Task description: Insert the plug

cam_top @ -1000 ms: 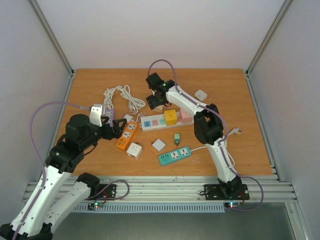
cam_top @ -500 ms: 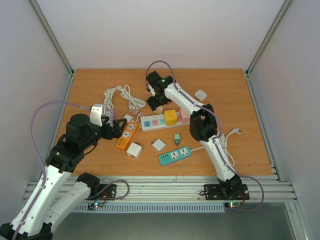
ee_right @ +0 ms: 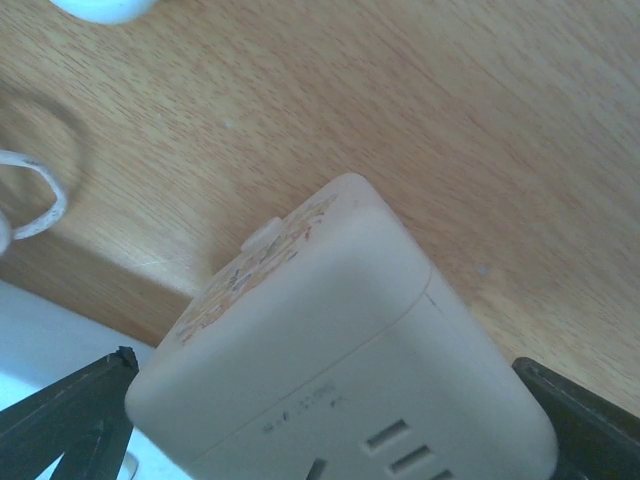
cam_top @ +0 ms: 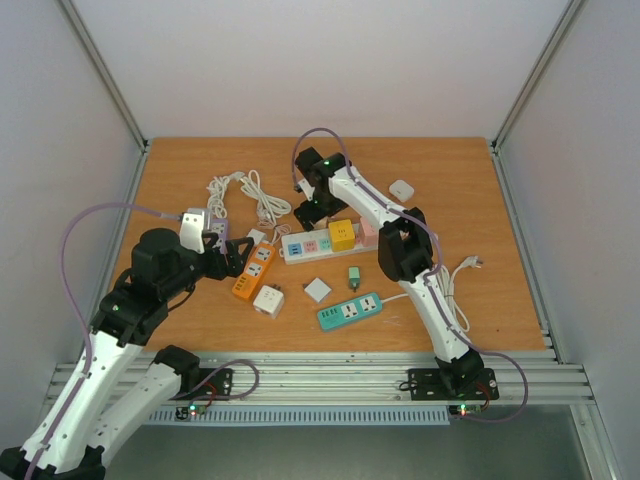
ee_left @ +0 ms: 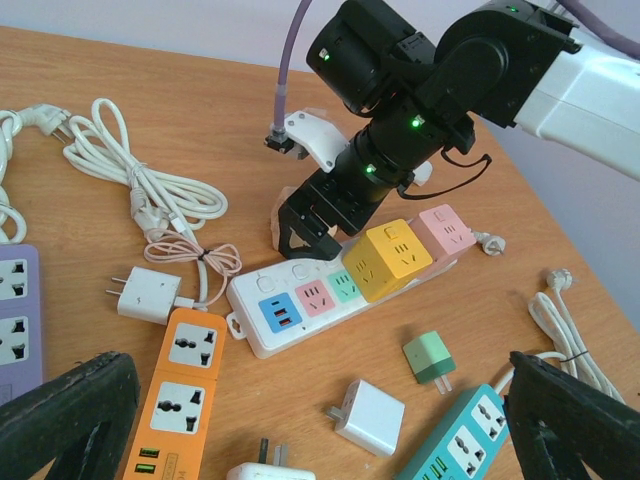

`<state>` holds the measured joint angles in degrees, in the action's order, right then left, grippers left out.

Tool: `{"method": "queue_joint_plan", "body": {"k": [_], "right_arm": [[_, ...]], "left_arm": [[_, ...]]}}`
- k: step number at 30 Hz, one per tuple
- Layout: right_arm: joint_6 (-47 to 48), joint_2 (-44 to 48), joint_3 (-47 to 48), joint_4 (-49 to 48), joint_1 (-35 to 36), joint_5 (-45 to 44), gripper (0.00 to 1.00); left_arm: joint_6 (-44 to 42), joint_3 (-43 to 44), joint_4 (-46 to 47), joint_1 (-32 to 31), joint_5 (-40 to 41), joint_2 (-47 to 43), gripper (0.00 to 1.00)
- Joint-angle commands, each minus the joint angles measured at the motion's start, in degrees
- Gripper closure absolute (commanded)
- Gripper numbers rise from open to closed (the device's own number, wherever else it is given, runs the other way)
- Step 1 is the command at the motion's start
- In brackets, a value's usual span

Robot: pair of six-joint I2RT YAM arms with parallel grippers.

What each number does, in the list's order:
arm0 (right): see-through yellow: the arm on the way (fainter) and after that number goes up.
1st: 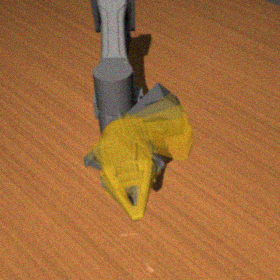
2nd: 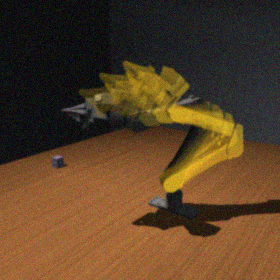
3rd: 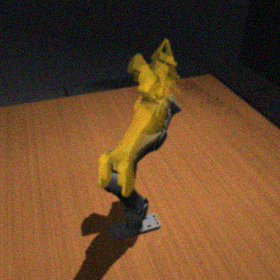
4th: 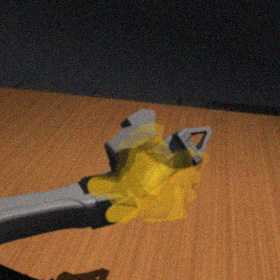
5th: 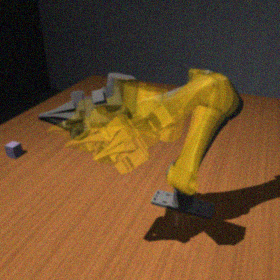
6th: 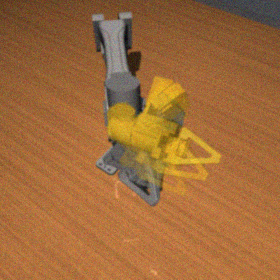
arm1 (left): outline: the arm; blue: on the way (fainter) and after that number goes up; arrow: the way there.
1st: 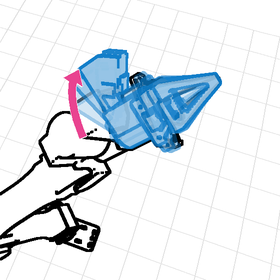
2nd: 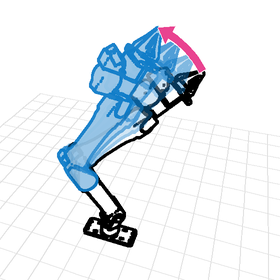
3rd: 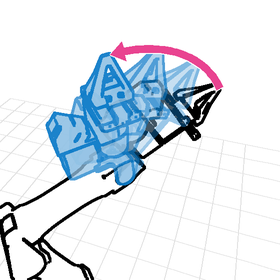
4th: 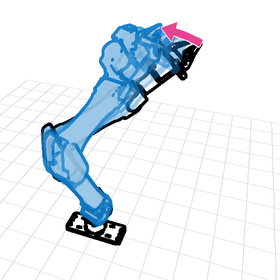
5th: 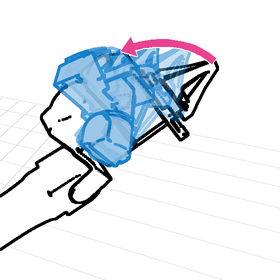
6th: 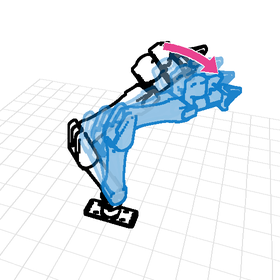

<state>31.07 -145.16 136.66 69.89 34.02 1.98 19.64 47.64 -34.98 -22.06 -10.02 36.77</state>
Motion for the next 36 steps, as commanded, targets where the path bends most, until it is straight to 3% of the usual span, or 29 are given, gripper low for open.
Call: {"method": "queue_joint_plan", "body": {"k": [1,5,10,23,31,36], "right_arm": [[0.3,-0.8,0.9,0.3,0.1,-1.4,0.05],[-3.2,0.0,1.0,-2.2,0.1,-5.9,0.27],[-5.7,4.0,-1.6,-6.1,0.2,-5.9,0.37],[-11.2,28.8,-28.3,-30.5,0.5,1.5,0.42],[-15.1,45.8,-46.2,-41.0,1.2,15.9,0.42],[-18.2,57.0,-55.7,-46.2,3.4,21.3,0.41]], "left_arm": [[-0.7,-0.7,3.2,0.4,-0.6,-0.4,0.01],[-0.7,-0.8,3.2,0.4,-0.4,-0.4,0.01],[-0.7,-0.8,3.1,0.4,-0.3,-0.3,0.01],[-0.6,-0.6,3.1,0.6,-0.5,-0.2,0.01],[-0.6,-0.3,4.6,0.7,-3.8,-1.0,0.01],[-0.8,-1.6,9.0,0.8,-10.7,-2.8,0.01]]}}
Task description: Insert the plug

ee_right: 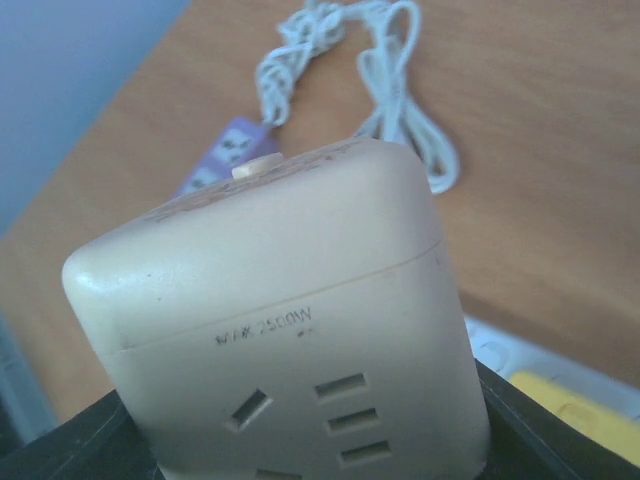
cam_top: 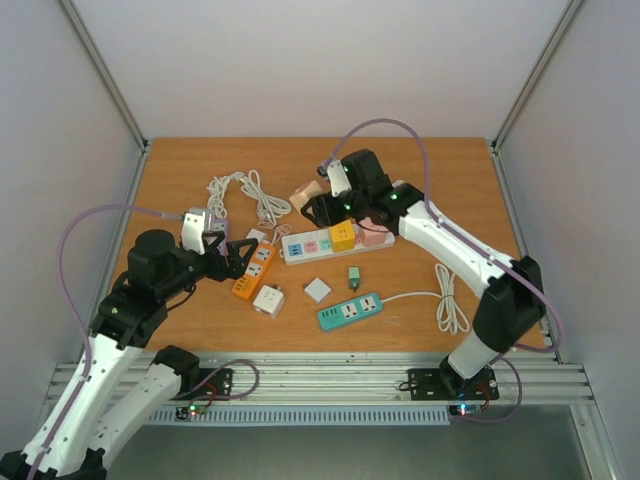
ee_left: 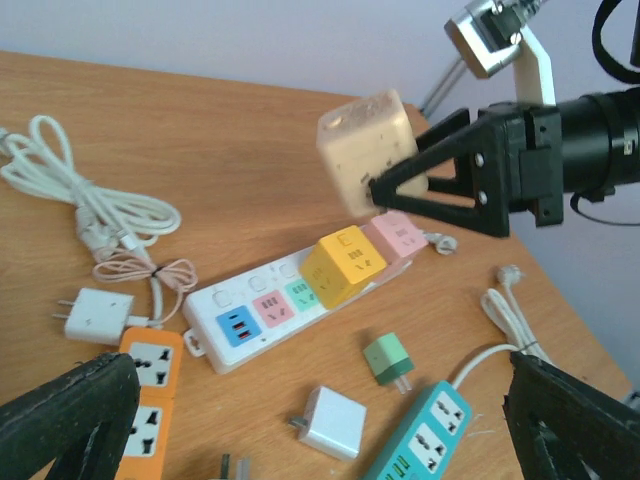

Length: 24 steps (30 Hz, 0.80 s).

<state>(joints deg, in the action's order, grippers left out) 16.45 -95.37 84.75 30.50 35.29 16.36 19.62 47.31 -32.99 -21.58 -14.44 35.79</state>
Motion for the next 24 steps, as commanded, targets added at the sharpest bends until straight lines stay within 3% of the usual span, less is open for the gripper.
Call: {"method": "queue_joint_plan", "body": {"k": [1,9,12,17,24], "right_arm": [[-3.8,9.1,-4.4,-5.8,2.9,6.5,0.41],[-13.7,21.1,-11.0,-8.8,6.4,8.9,0.41],[-22.9,22.5,-11.8,-12.1,6.9,10.8,0.42],[-34.0,23.7,-12.1,-20.0,8.7,15.5,0.41],[-39.0,21.7,-9.0,-21.8,10.9,15.9,0.41]], "left_arm": [[-0.6,-1.6,8.6,0.3,-7.9,-2.2,0.01],[7.0,-1.0,17.3,0.3,-19.9,-3.3,0.01],[10.6,0.3,18.4,0.3,-21.9,-2.4,0.01],[20.7,-1.3,27.8,0.3,-25.8,-2.1,0.01],[28.3,-2.3,29.2,0.3,-23.0,-1.1,0.01]]}}
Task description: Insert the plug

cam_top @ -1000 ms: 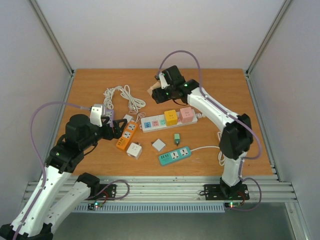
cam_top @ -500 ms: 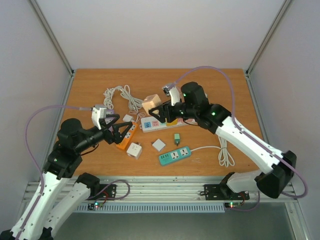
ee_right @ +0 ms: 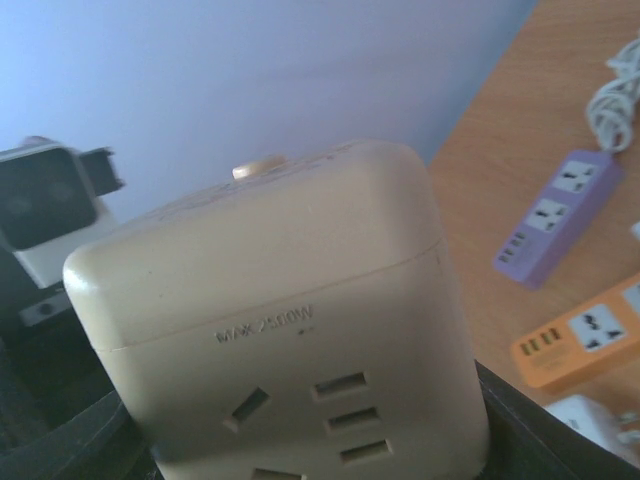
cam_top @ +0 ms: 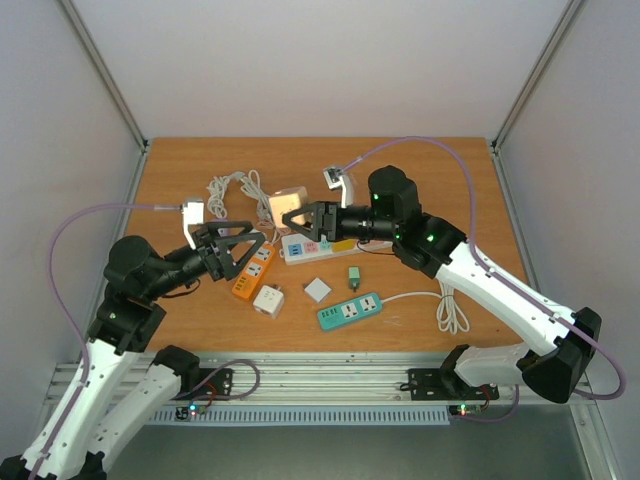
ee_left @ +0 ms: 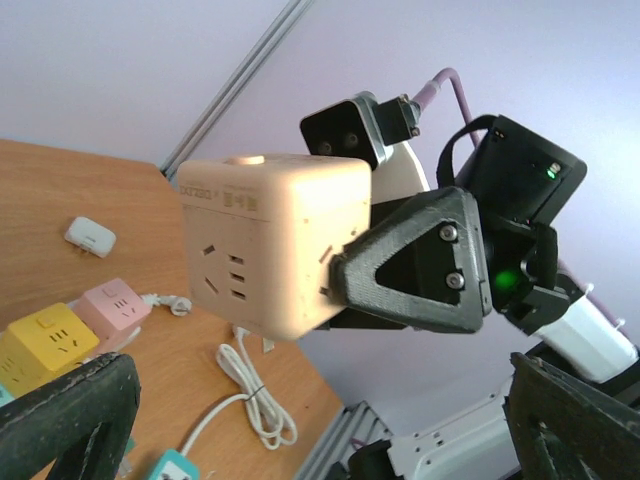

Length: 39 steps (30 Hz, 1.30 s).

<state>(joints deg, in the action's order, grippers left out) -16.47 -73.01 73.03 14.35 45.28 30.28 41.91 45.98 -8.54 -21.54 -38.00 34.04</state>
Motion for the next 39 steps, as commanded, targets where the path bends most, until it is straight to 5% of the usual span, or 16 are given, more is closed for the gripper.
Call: {"method": "queue_joint_plan", "body": {"k": [1,17,22,34,39], "right_arm": [[-6.8,-1.0,2.8,-6.2,1.1,2.3,0.41],[-15.5,-2.0,2.8,-13.5,1.6,7.2,0.42],[-17.7,-1.9,1.9,-15.5,1.7,9.3,0.42],[-19.1,-0.6,-0.5,-16.8,1.7,8.9,0.41],[-13.7,0.7,-0.1,-10.6,1.7,5.7,0.3]], "left_arm": [[7.1,-1.4,5.9,0.2,0.6,0.9,0.01],[27.5,-6.1,26.9,0.2,0.6,7.2,0.11],[31.5,-6.6,32.8,0.2,-1.2,9.7,0.21],[36.7,-8.1,42.9,0.2,-3.2,12.7,0.37],[34.6,-8.9,43.8,0.2,-3.8,12.1,0.48]]}}
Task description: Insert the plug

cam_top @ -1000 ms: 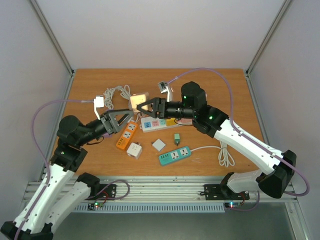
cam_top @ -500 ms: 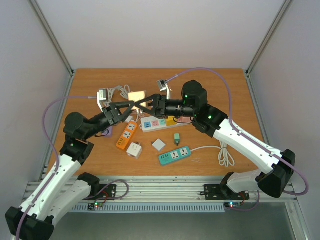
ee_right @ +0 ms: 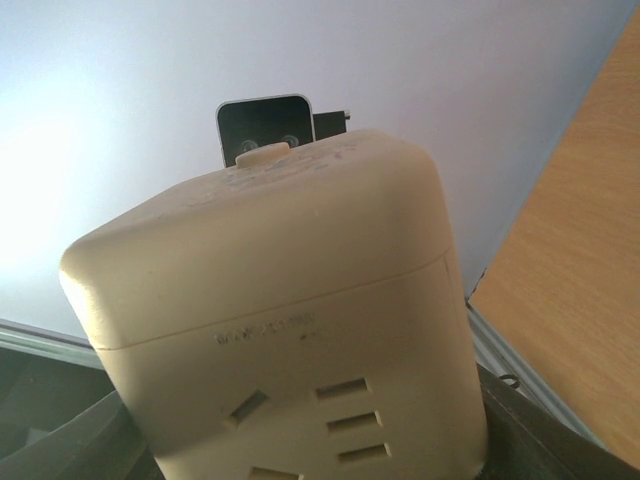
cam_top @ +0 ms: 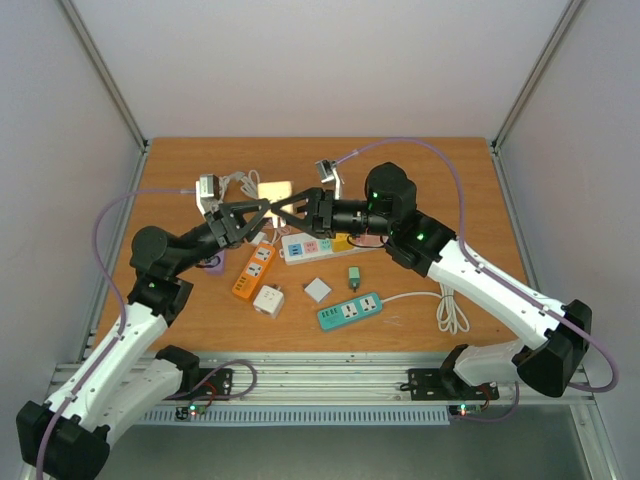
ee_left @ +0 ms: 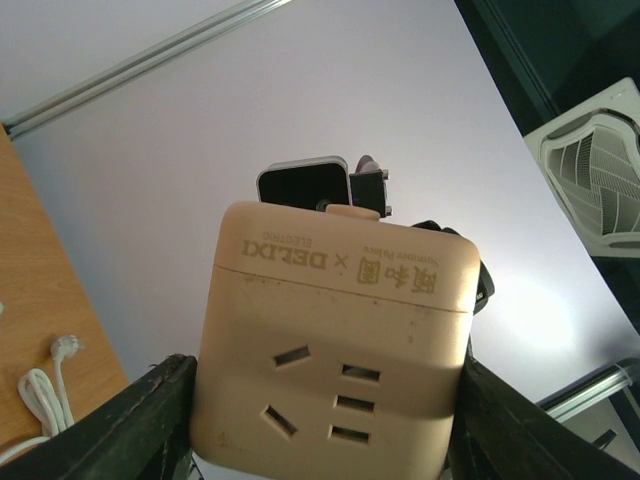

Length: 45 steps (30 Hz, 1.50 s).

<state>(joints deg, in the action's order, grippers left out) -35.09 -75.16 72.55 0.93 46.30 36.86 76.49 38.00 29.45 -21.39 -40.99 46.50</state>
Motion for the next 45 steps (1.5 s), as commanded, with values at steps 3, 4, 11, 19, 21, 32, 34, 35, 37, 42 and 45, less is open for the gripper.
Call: {"method": "queue_joint_plan", "body": {"k": [3,4,11,19,21,32,34,35,37,42,45], "right_arm": [[10.0,4.4,0.7,7.5,0.7,-5.1,0.18],[11.4,5.0,0.6,8.3,0.7,-6.0,0.15],[25.0,8.3,4.4,23.2,0.6,-16.4,0.02],[44.2,6.0,15.5,41.5,0.4,-17.7,0.01],[47.1,5.5,17.0,42.7,0.4,-15.4,0.02],[53.7,-1.8,23.4,48.5,0.4,-4.5,0.01],[54.1,-2.3,23.5,49.4,0.4,-3.2,0.01],[54.2,-2.4,23.6,49.8,0.4,-2.5,0.02],[54.3,-2.2,24.4,50.7,0.4,1.2,0.04],[55.3,-2.0,25.1,52.6,0.4,9.2,0.07],[55.1,-2.9,25.3,53.9,0.4,11.0,0.1]], "left_arm": [[-3.0,-0.4,4.4,0.0,-1.2,-0.8,0.51],[-5.1,-0.1,3.3,0.1,-1.2,-0.8,0.51],[-18.9,5.3,-7.5,0.1,-9.5,2.6,0.53],[-39.5,13.9,-28.6,0.1,-18.2,4.0,0.55],[-45.4,16.6,-36.5,0.1,-18.8,5.4,0.57],[-61.8,26.4,-52.9,0.1,-29.2,9.9,0.56],[-64.5,27.3,-55.7,0.1,-29.9,10.0,0.56],[-66.2,27.6,-57.0,0.1,-30.1,10.1,0.56],[-68.9,28.0,-60.1,0.1,-31.1,9.8,0.56],[-69.8,24.8,-55.9,0.1,-33.1,7.4,0.56],[-70.6,24.8,-56.3,0.1,-34.0,7.0,0.56]]}}
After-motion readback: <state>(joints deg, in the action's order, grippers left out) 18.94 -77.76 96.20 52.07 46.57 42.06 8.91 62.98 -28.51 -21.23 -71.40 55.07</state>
